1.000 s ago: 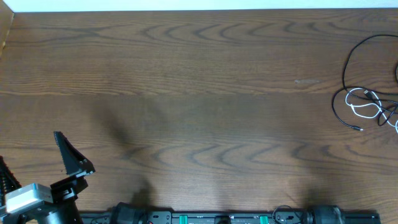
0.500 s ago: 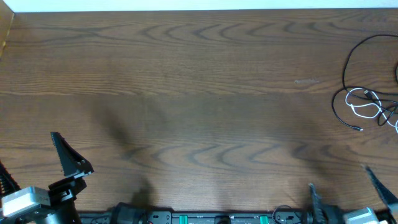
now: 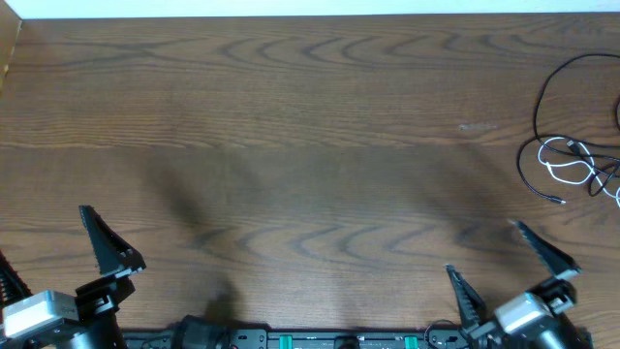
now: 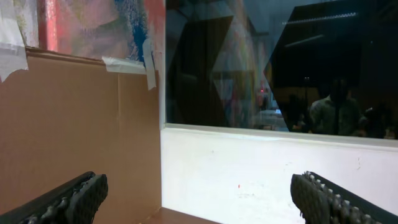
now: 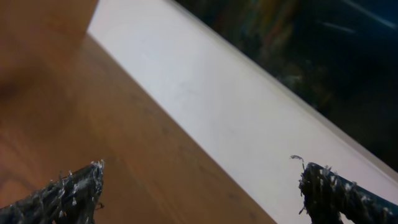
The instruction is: Untangle cables
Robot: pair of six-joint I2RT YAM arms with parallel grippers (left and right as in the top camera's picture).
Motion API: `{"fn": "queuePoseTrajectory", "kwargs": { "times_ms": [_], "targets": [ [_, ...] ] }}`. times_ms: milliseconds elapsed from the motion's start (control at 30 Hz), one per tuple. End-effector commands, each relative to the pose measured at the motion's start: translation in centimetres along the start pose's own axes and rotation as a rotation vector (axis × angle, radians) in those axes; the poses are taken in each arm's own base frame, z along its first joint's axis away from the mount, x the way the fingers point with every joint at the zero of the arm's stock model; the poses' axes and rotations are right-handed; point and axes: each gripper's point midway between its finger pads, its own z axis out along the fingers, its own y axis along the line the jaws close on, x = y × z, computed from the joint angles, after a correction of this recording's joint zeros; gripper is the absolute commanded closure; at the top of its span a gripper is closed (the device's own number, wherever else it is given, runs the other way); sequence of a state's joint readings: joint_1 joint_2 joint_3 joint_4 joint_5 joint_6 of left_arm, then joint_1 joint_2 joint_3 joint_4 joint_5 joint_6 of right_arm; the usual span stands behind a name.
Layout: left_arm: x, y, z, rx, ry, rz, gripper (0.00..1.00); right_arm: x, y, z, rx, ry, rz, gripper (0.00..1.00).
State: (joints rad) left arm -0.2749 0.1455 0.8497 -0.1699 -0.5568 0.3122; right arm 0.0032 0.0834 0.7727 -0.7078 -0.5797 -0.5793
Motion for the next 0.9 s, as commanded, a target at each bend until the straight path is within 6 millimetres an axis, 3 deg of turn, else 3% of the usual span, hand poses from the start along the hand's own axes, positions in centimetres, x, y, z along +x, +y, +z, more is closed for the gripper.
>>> {"fn": "queuePoseTrajectory", "kwargs": {
  "times_ms": [0,333,667,867],
  "targets": [
    [-0.9,0.7,-0.3,-0.022,-0.022,-0.008,0.00,1.3,1.3,0.8,-0.065,0.001,-0.048,0.01],
    [-0.9,0.7,-0.3,-0.022,-0.022,-0.008,0.00,7.5,3.3,3.3,-0.132,0.104,0.038,0.01],
    [-0.9,0.7,-0.3,-0.022,-0.022,-0.008,0.00,11.3,4.3,3.9,-0.140,0.200,0.085,0.01],
    [-0.9,0.7,-0.3,-0.022,-0.022,-0.008,0.00,14.4,5.1,5.4,-0.142,0.209,0.092,0.01]
  ]
}}
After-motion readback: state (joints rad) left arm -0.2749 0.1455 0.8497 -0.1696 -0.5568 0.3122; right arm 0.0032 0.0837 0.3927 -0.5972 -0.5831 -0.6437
